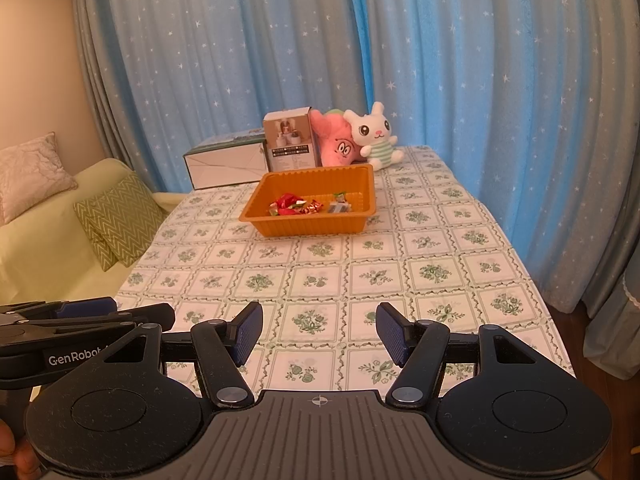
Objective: Organize snacks
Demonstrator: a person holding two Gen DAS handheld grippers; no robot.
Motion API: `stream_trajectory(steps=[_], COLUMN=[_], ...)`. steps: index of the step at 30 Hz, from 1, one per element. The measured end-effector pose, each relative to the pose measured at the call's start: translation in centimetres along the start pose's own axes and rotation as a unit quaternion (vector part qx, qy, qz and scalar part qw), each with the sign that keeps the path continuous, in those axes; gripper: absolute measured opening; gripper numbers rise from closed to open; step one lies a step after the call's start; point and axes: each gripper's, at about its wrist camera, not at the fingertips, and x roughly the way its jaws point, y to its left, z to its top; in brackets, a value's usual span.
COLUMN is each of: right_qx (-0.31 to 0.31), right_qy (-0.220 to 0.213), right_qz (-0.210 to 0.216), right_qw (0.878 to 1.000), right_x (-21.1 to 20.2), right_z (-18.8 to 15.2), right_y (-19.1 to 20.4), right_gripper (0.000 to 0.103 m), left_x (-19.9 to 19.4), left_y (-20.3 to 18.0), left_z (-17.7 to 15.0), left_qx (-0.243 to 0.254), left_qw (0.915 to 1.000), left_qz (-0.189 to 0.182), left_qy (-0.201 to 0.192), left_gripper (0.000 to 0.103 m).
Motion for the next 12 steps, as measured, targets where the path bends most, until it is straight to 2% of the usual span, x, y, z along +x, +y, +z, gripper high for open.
stream_trajectory(steps=[12], right_qx=[0.002], right_qy=[0.001], right_qz=[0.0], right_qw=[1.0], right_x=[-0.1], right_z=[-0.1], right_y=[0.19], right_gripper=[0.063], left_x=[-0.05], left_y=[0.24], left_z=[-0.23], left_qx=[-0.009], left_qw=[0.9999], left_qz=[-0.007], left_qy=[-0.002], left_gripper=[0.065])
